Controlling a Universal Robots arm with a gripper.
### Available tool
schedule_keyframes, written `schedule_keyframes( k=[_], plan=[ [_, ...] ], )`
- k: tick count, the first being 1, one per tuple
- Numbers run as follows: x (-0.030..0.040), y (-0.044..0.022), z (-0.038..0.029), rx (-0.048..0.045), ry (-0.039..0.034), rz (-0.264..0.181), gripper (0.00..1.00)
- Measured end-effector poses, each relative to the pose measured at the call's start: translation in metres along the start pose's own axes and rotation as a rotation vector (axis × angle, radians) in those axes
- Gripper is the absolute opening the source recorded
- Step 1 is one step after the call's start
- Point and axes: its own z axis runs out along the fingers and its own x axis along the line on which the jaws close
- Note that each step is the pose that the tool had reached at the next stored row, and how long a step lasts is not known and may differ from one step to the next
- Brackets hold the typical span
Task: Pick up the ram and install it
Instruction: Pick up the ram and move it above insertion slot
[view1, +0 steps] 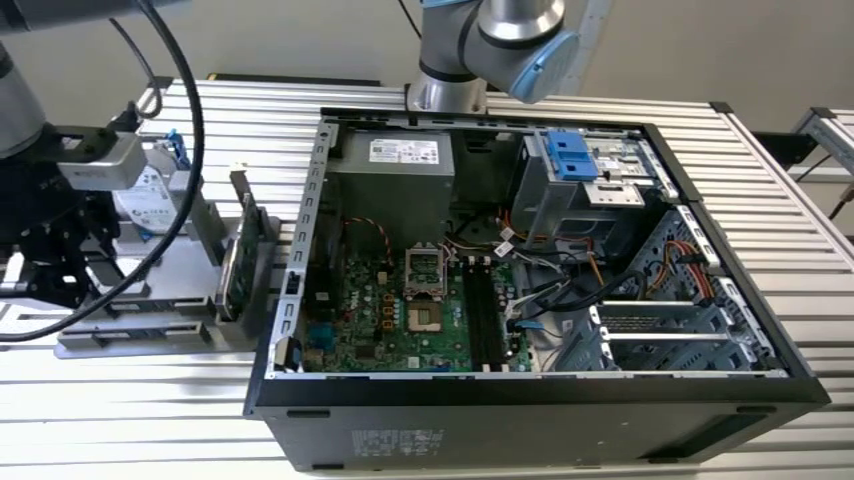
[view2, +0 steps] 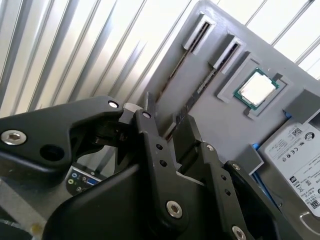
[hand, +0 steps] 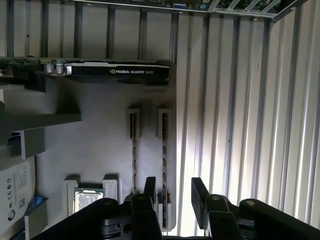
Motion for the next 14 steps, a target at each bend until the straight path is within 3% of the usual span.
schedule_keyframes(
  k=[14],
  plan=[
    [0.0008, 0.0001, 0.0129, -0.0004, -0.0016, 0.000, 1.00]
  ],
)
